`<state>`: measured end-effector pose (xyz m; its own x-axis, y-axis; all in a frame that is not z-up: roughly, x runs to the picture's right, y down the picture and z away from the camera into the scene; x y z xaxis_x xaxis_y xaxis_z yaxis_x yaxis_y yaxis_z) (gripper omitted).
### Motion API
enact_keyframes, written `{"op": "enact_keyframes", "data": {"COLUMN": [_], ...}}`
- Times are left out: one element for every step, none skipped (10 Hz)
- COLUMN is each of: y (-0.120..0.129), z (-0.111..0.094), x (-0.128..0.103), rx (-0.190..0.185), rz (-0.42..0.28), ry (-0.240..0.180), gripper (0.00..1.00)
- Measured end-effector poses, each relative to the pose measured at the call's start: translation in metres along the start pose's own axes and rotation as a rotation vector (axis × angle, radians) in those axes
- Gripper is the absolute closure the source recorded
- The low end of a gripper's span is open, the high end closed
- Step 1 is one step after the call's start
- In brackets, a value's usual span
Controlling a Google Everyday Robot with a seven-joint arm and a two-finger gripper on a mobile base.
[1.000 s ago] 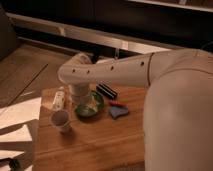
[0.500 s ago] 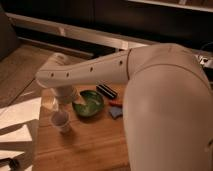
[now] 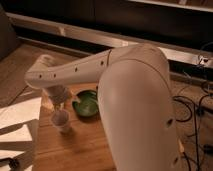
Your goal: Pick up the ceramic cup
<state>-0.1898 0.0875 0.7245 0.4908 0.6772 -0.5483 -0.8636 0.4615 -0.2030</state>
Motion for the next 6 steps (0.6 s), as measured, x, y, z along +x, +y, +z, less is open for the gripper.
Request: {"op": "enact_keyframes", "data": {"y": [-0.001,0.001,0.004,0.006,0.008,0.008], "z": [0.007,0.019,0.029,0.036,0.046,0.052], "x": [-0.003,-0.003,-0.002,-0.001,0.002,0.003], "rx": [-0.007,-0.030,-0.053,-0.067,-0.085,-0.095], "rz": [0.009,0.022,0.034,0.041,0.050,0.056], "ry": [0.012,0.034,0.050,0.064,0.083,0.096], "gripper": [0.35,0.35,0.35,0.35,0.35,0.35]}}
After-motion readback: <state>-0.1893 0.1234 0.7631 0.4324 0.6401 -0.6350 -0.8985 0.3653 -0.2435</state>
